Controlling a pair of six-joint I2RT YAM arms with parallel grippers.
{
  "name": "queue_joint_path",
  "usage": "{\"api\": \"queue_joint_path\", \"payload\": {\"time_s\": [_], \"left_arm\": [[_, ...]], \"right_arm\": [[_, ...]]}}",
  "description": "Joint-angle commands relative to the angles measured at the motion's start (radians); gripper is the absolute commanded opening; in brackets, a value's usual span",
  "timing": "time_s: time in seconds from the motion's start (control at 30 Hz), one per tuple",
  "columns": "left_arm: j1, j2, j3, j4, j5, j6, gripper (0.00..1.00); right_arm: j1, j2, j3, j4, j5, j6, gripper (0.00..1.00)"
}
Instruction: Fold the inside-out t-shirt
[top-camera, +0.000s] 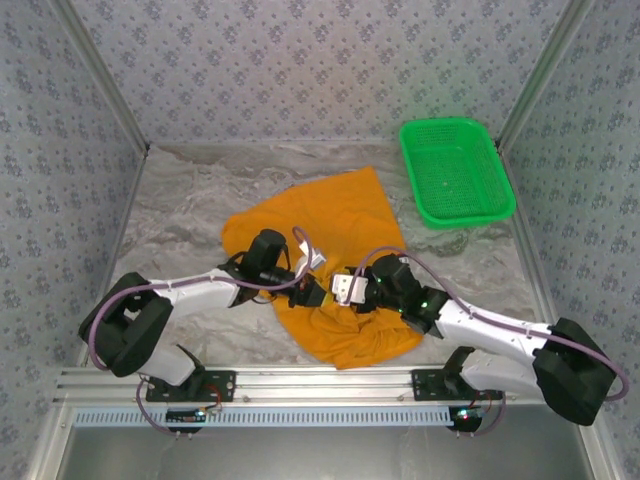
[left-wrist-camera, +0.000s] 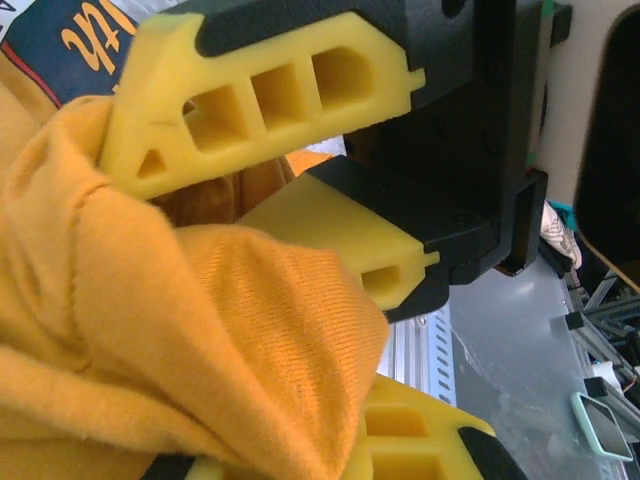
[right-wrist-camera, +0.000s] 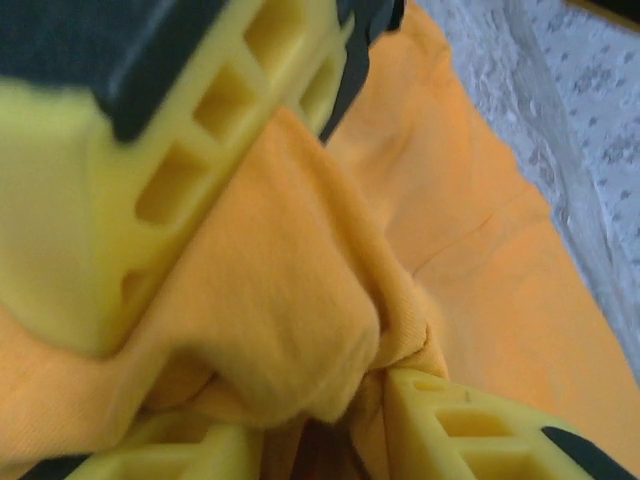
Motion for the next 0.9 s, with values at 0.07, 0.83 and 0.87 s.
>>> {"api": "queue_joint_path", "payload": {"time_s": [0.07,0.83,0.87], "left_arm": [[0.006,-0.031,0.025,-0.065,-0.066,0.091,0.08],[0.139,0.181,0.257,-0.342,-0.498,-0.009,0.34],[0.139,0.147,0.239,-0.366,-0.501,-0.010,0.35]], "right_arm": [[-0.057,-0.066,0.019,0.051,-0.251,-0.037,0.03],[-0.074,-0.005,0.182,-0.262,-0.233,0.231,0.36],[-0.059,0.013,0.183,-0.262,-0.207,0.243,0.38]]}}
